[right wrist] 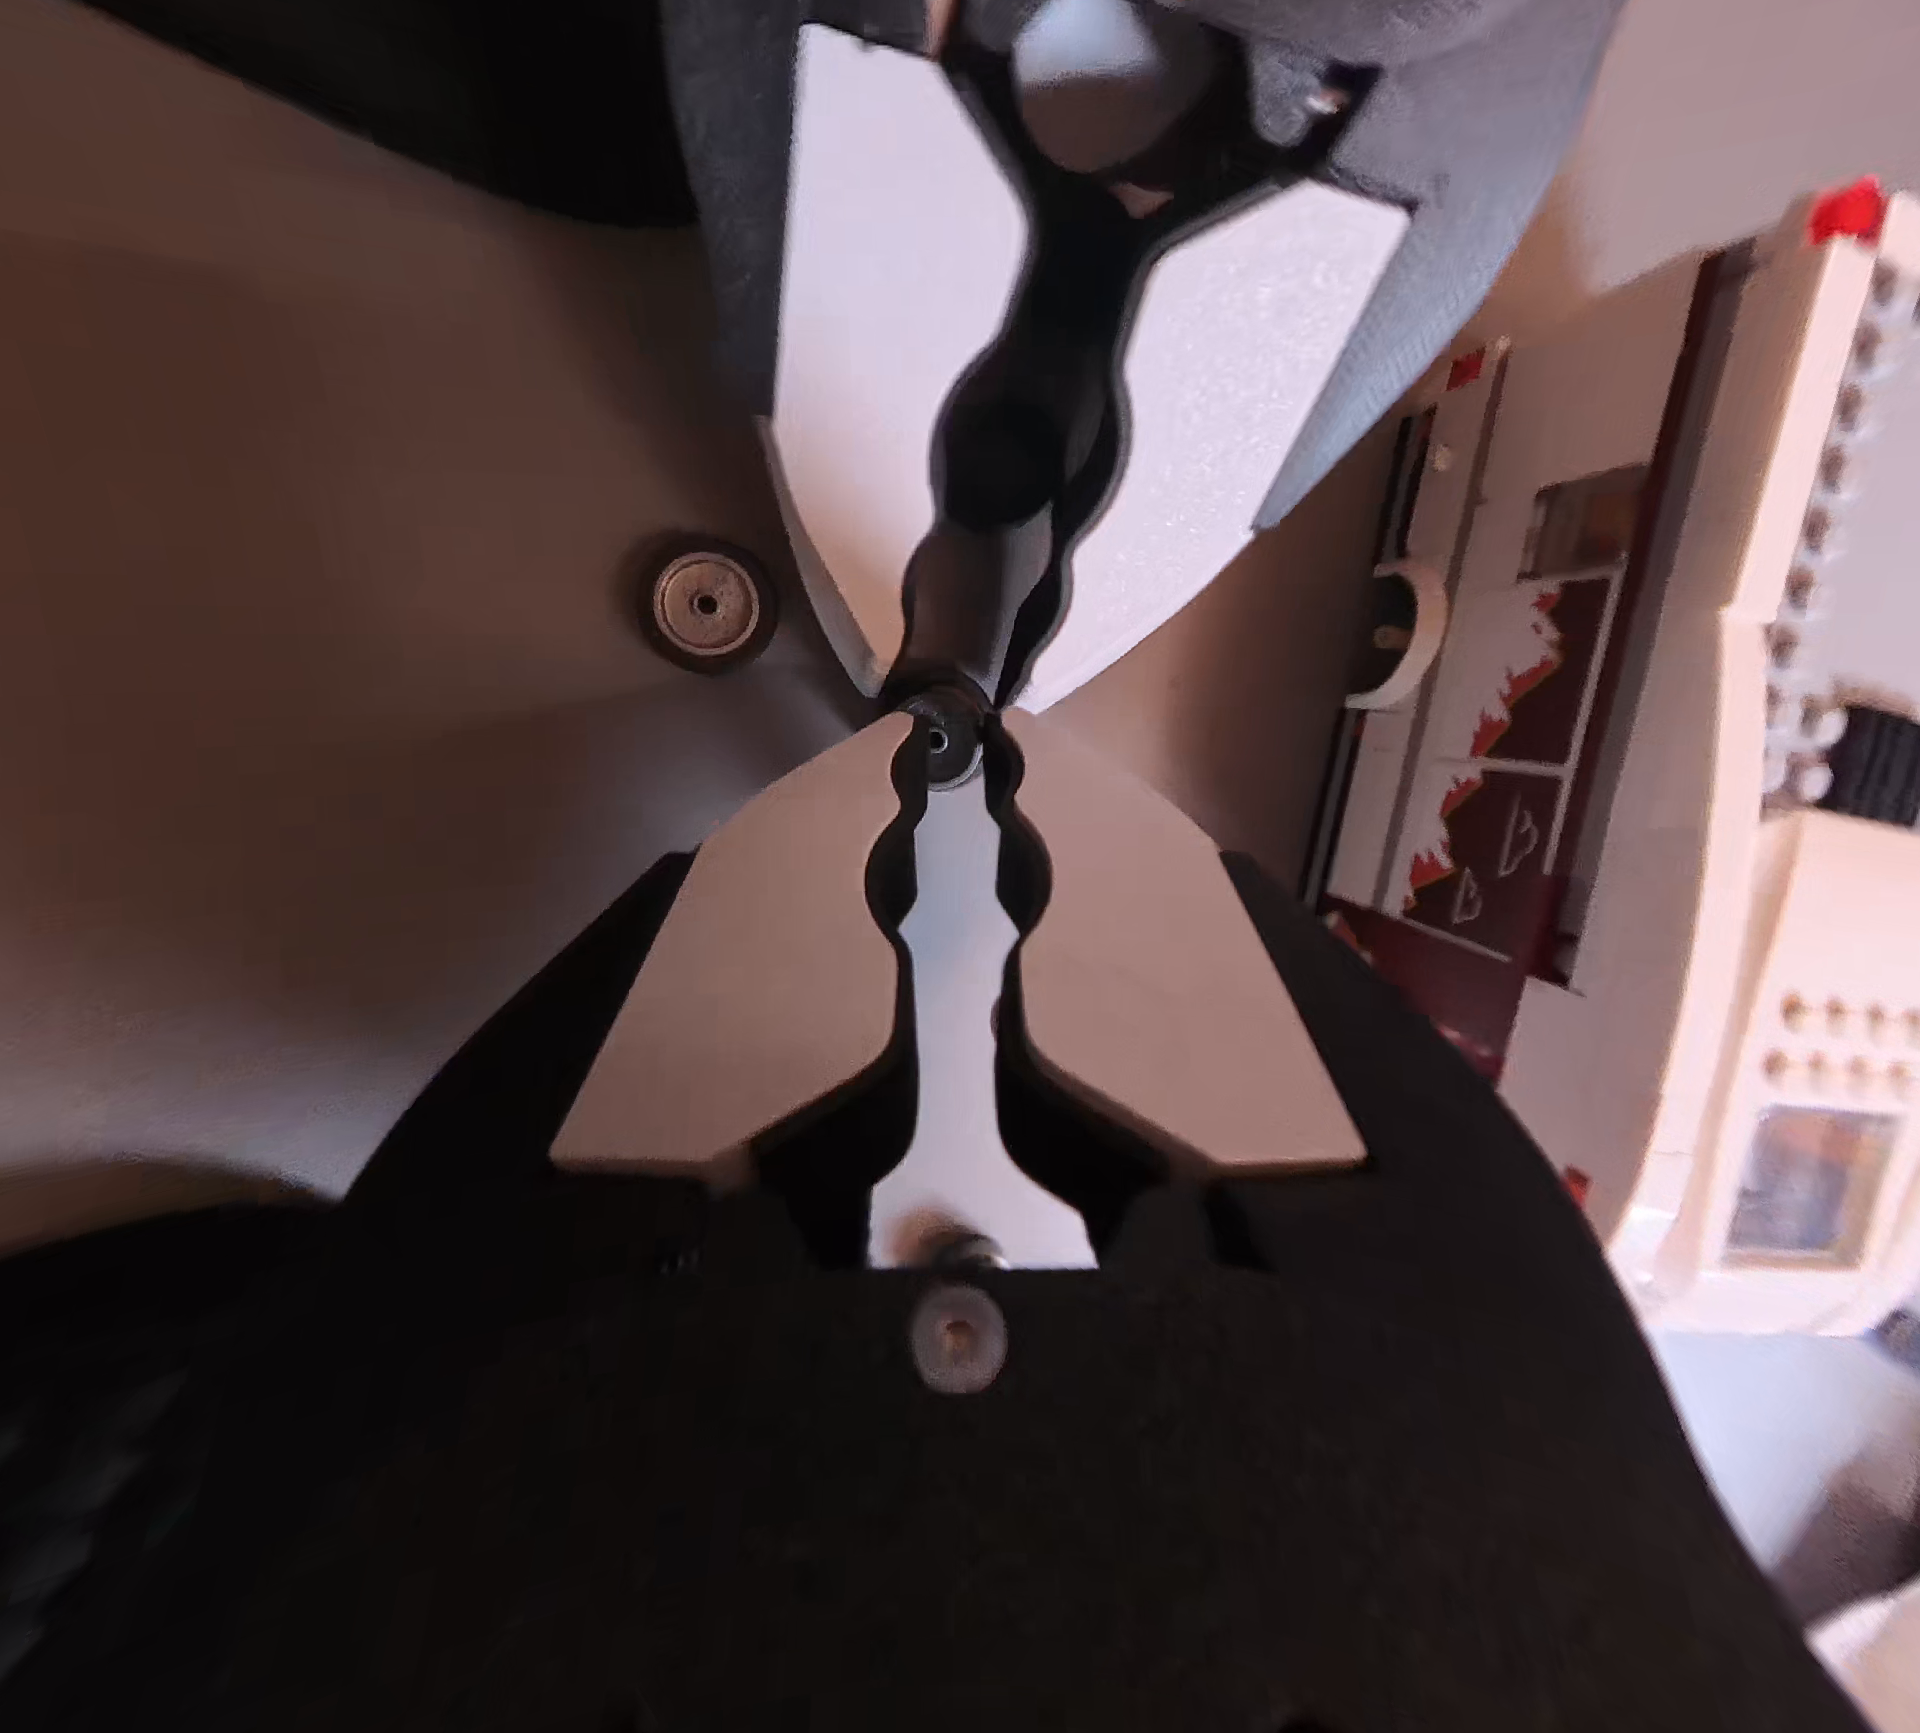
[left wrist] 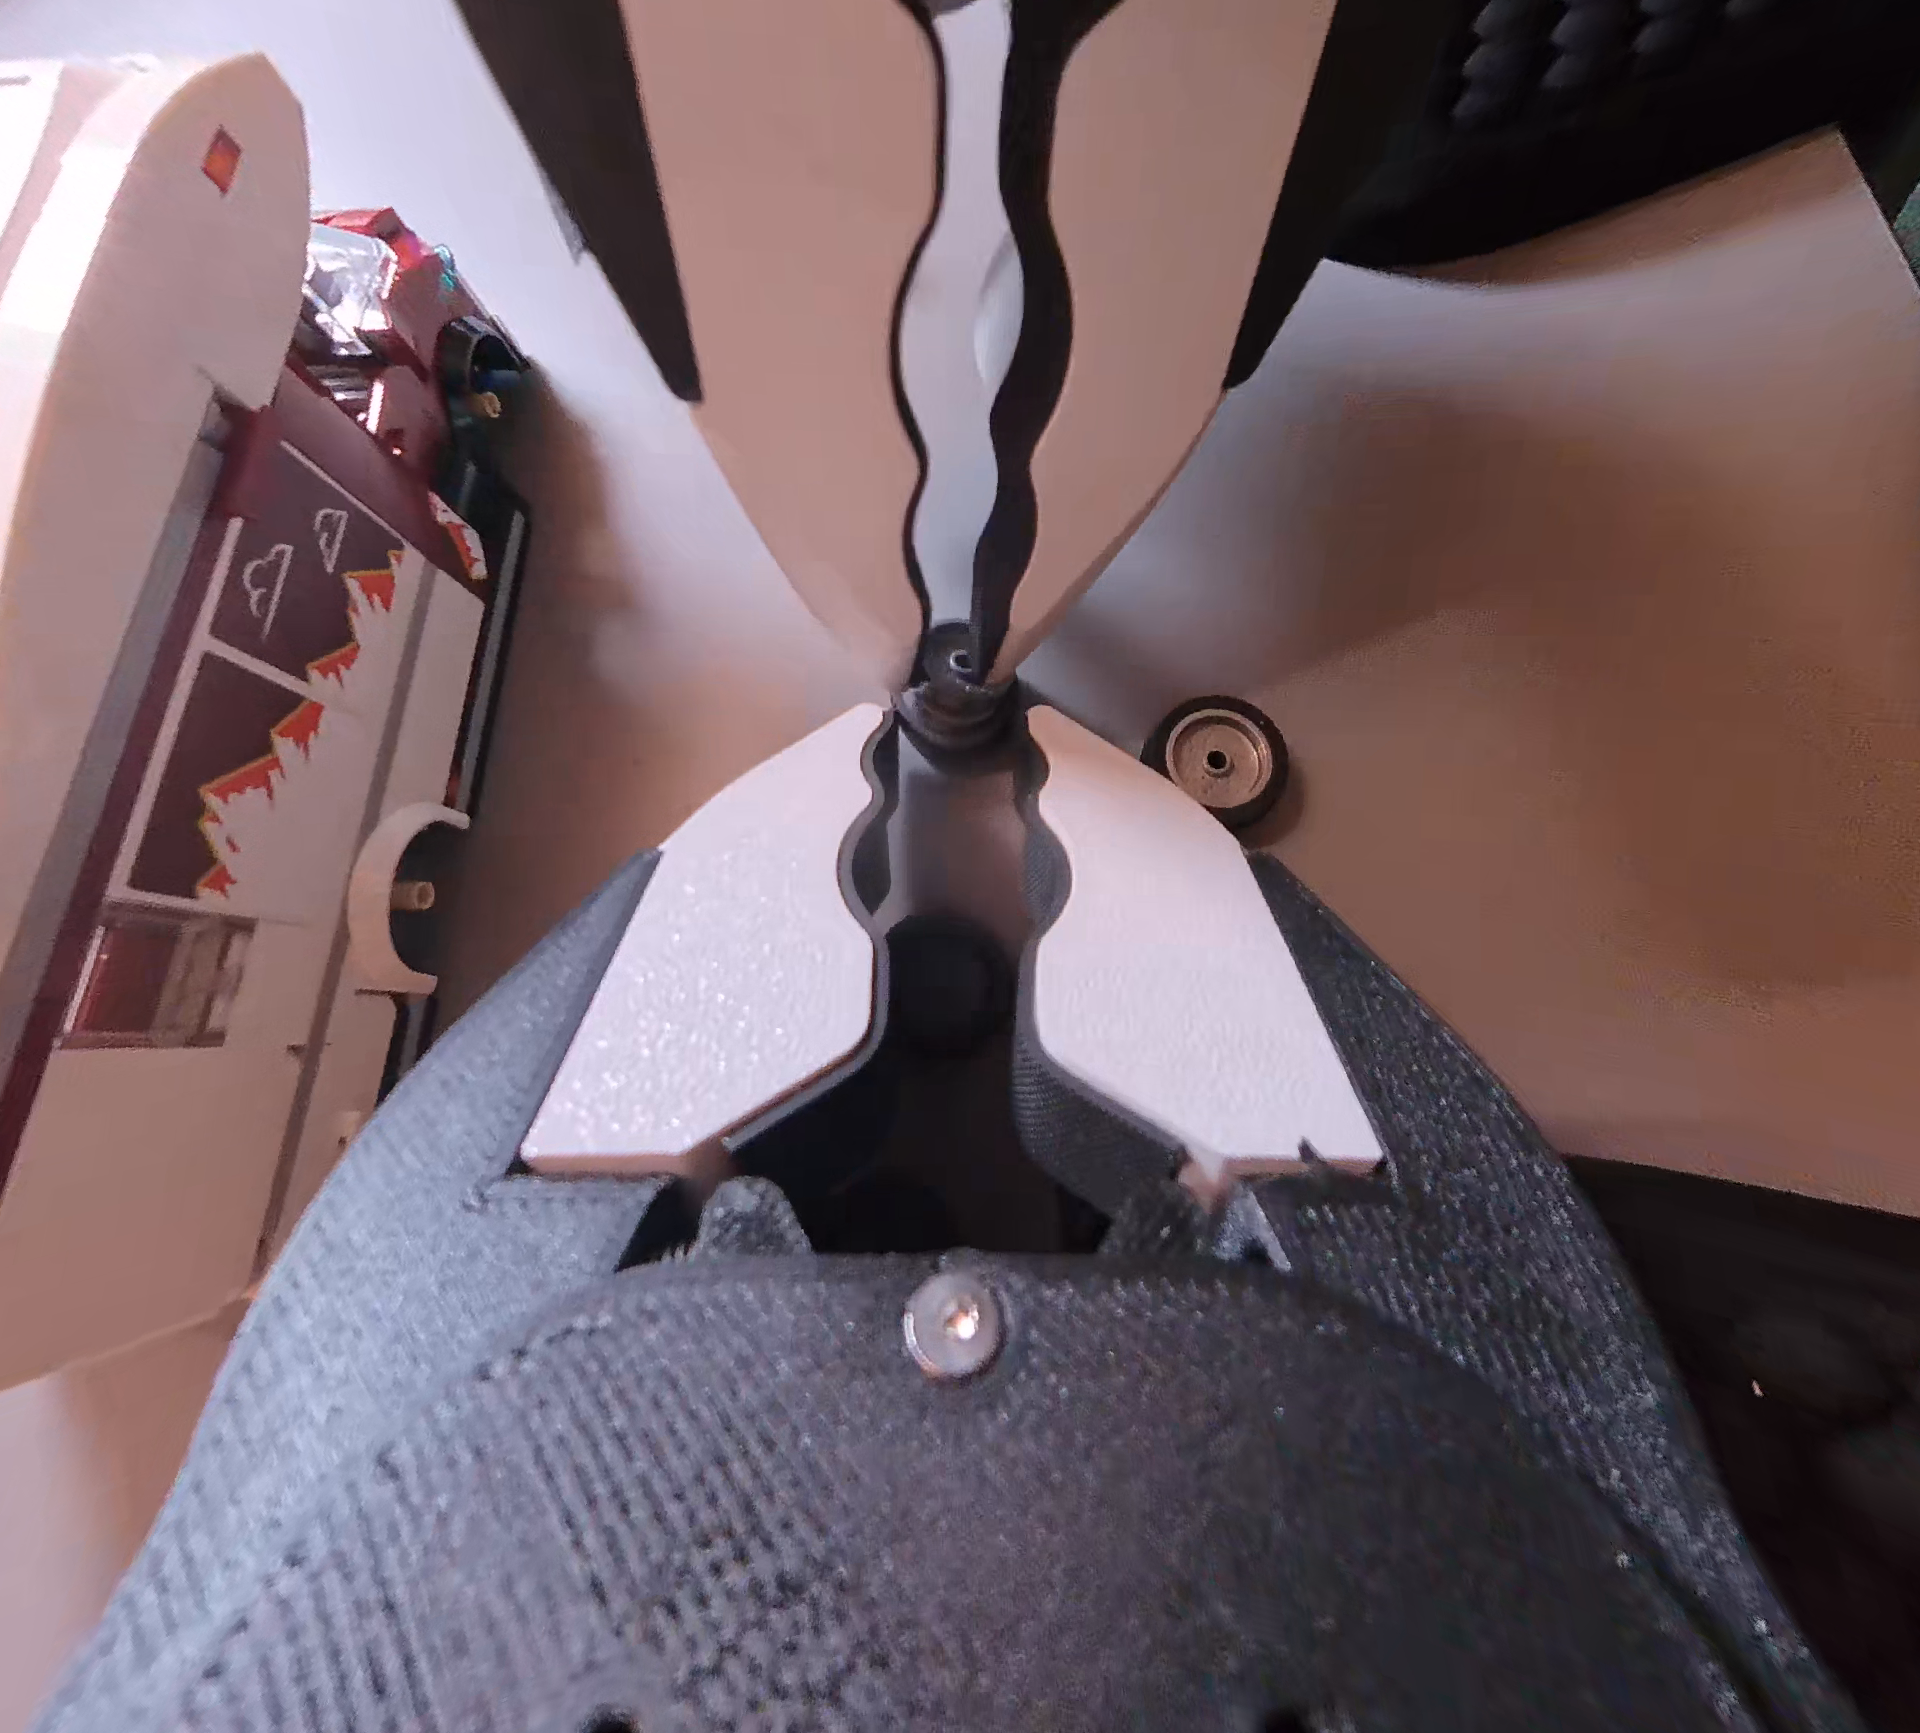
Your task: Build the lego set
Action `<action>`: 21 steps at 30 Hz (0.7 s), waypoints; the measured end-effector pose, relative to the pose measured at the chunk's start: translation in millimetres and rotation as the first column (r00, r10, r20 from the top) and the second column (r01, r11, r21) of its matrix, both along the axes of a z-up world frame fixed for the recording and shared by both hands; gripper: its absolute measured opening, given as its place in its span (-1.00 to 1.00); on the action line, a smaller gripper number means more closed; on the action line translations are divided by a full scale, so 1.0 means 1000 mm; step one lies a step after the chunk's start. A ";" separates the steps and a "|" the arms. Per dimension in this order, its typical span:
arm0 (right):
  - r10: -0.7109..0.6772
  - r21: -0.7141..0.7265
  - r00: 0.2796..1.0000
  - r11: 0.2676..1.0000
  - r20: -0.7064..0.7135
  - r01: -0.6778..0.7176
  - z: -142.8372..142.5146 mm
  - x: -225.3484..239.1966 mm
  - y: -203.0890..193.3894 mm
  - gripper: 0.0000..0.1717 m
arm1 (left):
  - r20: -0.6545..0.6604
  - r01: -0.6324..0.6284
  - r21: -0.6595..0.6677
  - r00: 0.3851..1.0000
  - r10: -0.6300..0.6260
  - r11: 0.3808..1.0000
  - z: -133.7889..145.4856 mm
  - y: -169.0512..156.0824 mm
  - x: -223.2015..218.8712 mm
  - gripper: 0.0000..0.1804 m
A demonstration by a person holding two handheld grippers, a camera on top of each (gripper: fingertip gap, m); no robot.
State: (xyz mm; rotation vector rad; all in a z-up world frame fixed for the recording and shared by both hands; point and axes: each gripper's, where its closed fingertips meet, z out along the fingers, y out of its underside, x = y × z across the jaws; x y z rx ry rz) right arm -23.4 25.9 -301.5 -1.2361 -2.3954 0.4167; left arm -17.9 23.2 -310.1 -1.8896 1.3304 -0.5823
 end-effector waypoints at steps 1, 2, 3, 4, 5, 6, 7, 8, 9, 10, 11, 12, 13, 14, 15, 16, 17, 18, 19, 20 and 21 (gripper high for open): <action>0.045 0.038 0.999 0.998 -0.012 -0.044 0.000 0.000 0.000 -0.89 | 0.001 0.001 -0.005 1.000 -0.001 1.000 0.000 0.000 0.000 -0.77; 0.087 0.071 0.996 0.994 -0.012 -0.086 0.000 0.000 0.000 -0.89 | 0.002 0.002 -0.009 1.000 -0.002 1.000 0.000 0.000 0.000 -0.77; 0.123 0.096 0.992 0.988 -0.003 -0.123 0.000 0.000 0.000 -0.89 | 0.002 0.003 -0.010 1.000 -0.003 1.000 0.000 -0.001 0.000 -0.77; 0.152 0.111 0.988 0.982 0.012 -0.152 0.000 0.000 0.000 -0.89 | 0.002 0.004 -0.010 1.000 -0.004 1.000 0.000 -0.001 0.000 -0.77; 0.174 0.116 0.984 0.977 0.034 -0.177 -0.001 0.000 0.000 -0.89 | 0.002 0.004 -0.010 1.000 -0.004 1.000 0.000 -0.001 0.000 -0.77; 0.187 0.107 0.980 0.975 0.060 -0.193 -0.001 0.000 0.000 -0.89 | 0.002 0.005 -0.011 1.000 -0.005 1.000 0.000 -0.001 0.000 -0.77; 0.184 0.081 0.979 0.978 0.089 -0.191 -0.002 0.000 0.000 -0.89 | 0.002 0.006 -0.013 1.000 -0.006 1.000 -0.001 -0.001 0.000 -0.77; 0.166 0.044 0.979 0.984 0.118 -0.172 -0.002 0.000 0.000 -0.89 | 0.003 0.008 -0.014 1.000 -0.008 1.000 -0.001 -0.002 0.000 -0.77; 0.137 0.005 0.980 0.990 0.144 -0.139 -0.003 0.001 0.000 -0.89 | 0.002 0.011 -0.014 1.000 -0.011 1.000 -0.001 -0.002 0.000 -0.76; 0.102 -0.033 0.980 0.995 0.171 -0.098 -0.004 0.001 0.000 -0.89 | 0.002 0.012 -0.011 1.000 -0.012 1.000 0.000 -0.003 0.000 -0.75; 0.062 -0.075 0.978 0.996 0.199 -0.048 -0.004 0.001 0.000 -0.89 | 0.002 0.011 -0.008 1.000 -0.011 1.000 0.000 -0.003 0.000 -0.75; 0.027 -0.103 0.975 0.995 0.223 -0.004 -0.004 0.001 0.000 -0.89 | 0.016 0.001 -0.024 1.000 0.000 1.000 0.001 -0.003 -0.001 -0.77; -0.017 -0.129 0.967 0.990 0.253 0.051 -0.004 0.001 0.000 -0.89 | 0.038 -0.003 -0.059 0.999 0.006 0.998 0.002 -0.004 -0.003 -0.78; -0.050 -0.148 0.957 0.984 0.287 0.096 -0.004 0.001 0.000 -0.89 | 0.060 -0.009 -0.080 0.998 0.014 0.997 0.004 -0.005 -0.005 -0.78; -0.072 -0.165 0.947 0.978 0.313 0.129 -0.005 0.001 0.000 -0.89 | 0.073 -0.009 -0.077 0.997 0.015 0.997 0.006 -0.005 -0.006 -0.78; -0.093 -0.179 0.938 0.971 0.334 0.160 -0.005 0.002 0.000 -0.89 | 0.072 -0.003 -0.066 0.997 0.008 0.998 0.006 -0.006 -0.006 -0.78; -0.112 -0.193 0.930 0.963 0.350 0.189 -0.005 0.002 0.000 -0.90 | 0.061 0.003 -0.053 0.998 0.000 0.999 0.005 -0.008 -0.006 -0.77; -0.135 -0.204 0.919 0.953 0.370 0.222 -0.006 0.002 0.000 -0.89 | 0.055 0.010 -0.049 0.998 -0.007 0.999 0.005 -0.010 -0.007 -0.76; -0.153 -0.210 0.907 0.945 0.393 0.250 -0.006 0.002 0.000 -0.90 | 0.045 0.018 -0.045 0.999 -0.016 0.999 0.004 -0.013 -0.007 -0.74; -0.167 -0.209 0.894 0.939 0.415 0.272 -0.006 0.002 0.000 -0.90 | 0.033 0.021 -0.037 0.999 -0.020 0.999 0.002 -0.014 -0.007 -0.73; -0.180 -0.208 0.882 0.933 0.436 0.294 -0.006 0.002 0.000 -0.90 | 0.022 0.022 -0.025 1.000 -0.022 0.999 0.002 -0.014 -0.008 -0.72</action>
